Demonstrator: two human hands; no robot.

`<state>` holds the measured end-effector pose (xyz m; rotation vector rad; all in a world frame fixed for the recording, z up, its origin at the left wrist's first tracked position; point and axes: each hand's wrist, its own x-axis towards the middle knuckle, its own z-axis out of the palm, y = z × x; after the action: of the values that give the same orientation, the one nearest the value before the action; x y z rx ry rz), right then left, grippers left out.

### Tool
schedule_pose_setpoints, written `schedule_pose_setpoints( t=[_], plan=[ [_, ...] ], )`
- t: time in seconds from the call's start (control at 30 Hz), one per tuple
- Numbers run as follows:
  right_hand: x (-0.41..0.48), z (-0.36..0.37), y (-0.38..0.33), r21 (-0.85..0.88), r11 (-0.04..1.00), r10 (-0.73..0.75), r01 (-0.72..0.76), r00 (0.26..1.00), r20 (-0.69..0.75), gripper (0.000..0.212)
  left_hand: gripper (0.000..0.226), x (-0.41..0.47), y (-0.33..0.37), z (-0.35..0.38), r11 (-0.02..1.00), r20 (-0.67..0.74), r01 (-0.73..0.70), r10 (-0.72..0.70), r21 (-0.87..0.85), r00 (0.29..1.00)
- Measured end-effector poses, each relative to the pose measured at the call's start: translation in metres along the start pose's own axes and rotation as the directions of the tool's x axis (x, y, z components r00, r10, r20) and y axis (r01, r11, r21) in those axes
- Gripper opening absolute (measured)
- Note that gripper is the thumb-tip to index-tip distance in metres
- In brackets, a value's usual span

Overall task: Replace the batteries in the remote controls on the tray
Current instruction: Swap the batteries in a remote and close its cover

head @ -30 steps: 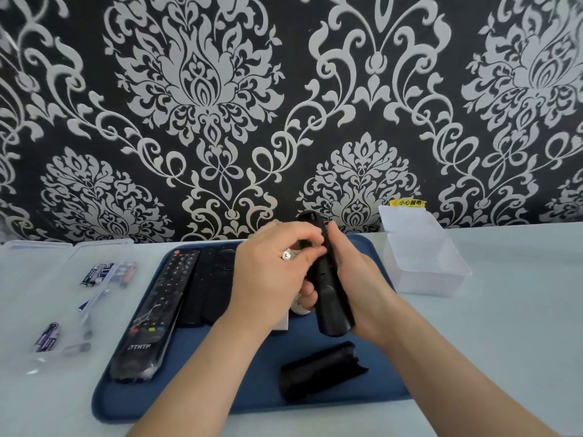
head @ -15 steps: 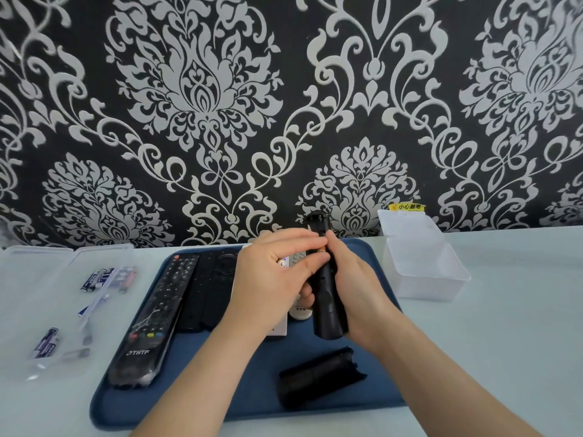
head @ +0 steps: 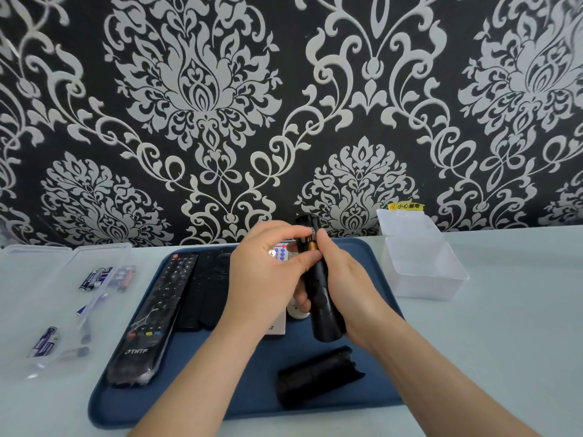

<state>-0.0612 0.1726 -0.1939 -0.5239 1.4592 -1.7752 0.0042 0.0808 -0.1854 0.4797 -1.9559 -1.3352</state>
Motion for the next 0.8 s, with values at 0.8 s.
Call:
schedule_pose_setpoints(
  t=[0.8],
  plan=[
    [-0.005, -0.007, -0.007, -0.293, 0.955, 0.003, 0.052, 0.983, 0.184, 0.044, 0.038, 0.01, 0.003, -0.019, 0.906, 0.174, 0.32, -0.28, -0.278, 0.944]
  ],
)
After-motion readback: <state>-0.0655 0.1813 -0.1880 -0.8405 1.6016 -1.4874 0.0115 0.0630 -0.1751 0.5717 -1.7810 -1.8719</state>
